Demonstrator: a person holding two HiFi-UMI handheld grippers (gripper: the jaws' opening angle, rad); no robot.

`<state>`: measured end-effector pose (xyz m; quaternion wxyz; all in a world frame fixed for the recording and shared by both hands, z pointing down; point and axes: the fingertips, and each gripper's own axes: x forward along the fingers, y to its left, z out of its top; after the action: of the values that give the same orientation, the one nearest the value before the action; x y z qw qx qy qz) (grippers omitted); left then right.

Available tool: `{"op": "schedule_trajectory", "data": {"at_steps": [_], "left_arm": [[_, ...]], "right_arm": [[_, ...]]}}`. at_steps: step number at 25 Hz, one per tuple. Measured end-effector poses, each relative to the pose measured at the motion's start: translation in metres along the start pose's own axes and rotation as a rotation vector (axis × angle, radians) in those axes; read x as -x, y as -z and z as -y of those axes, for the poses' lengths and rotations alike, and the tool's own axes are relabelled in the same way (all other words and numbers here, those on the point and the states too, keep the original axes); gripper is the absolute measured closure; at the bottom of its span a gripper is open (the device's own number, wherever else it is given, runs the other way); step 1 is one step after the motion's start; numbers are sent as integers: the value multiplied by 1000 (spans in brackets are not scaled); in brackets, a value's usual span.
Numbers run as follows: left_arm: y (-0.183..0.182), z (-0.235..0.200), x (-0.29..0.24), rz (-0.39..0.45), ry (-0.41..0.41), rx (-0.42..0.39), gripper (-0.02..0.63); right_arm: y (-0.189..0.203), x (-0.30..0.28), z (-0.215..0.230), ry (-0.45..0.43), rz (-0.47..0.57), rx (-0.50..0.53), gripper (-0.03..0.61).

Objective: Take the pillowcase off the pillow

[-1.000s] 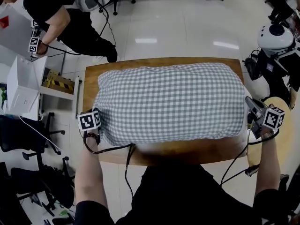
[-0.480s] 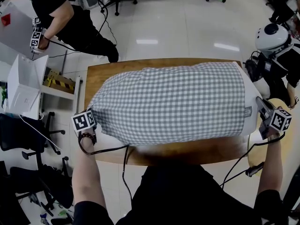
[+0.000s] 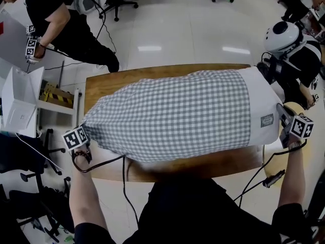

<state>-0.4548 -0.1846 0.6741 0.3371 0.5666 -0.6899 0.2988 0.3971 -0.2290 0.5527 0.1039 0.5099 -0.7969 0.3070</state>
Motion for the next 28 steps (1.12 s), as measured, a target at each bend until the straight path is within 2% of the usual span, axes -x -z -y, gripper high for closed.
{"op": "schedule_trajectory", "data": {"at_steps": [8, 13, 15, 17, 20, 24, 28], "left_arm": [[7, 5, 6, -9, -9, 0, 606], [10, 28, 4, 19, 41, -83, 604], [11, 37, 5, 35, 55, -118, 603], [13, 43, 8, 43, 74, -150, 576], [13, 51, 14, 48, 102, -177, 492], [10, 63, 21, 69, 132, -178, 442], [5, 86, 35, 85, 183, -172, 394]], "right_arm": [[21, -3, 11, 4, -66, -9, 558], [32, -12, 3, -3, -103, 42, 538], [38, -14, 3, 13, -122, 76, 509], [42, -13, -2, 30, -138, 111, 476], [31, -5, -8, 47, -110, 144, 427], [9, 6, -20, 41, -63, 188, 420], [-4, 6, -55, -23, -39, 224, 408]]}}
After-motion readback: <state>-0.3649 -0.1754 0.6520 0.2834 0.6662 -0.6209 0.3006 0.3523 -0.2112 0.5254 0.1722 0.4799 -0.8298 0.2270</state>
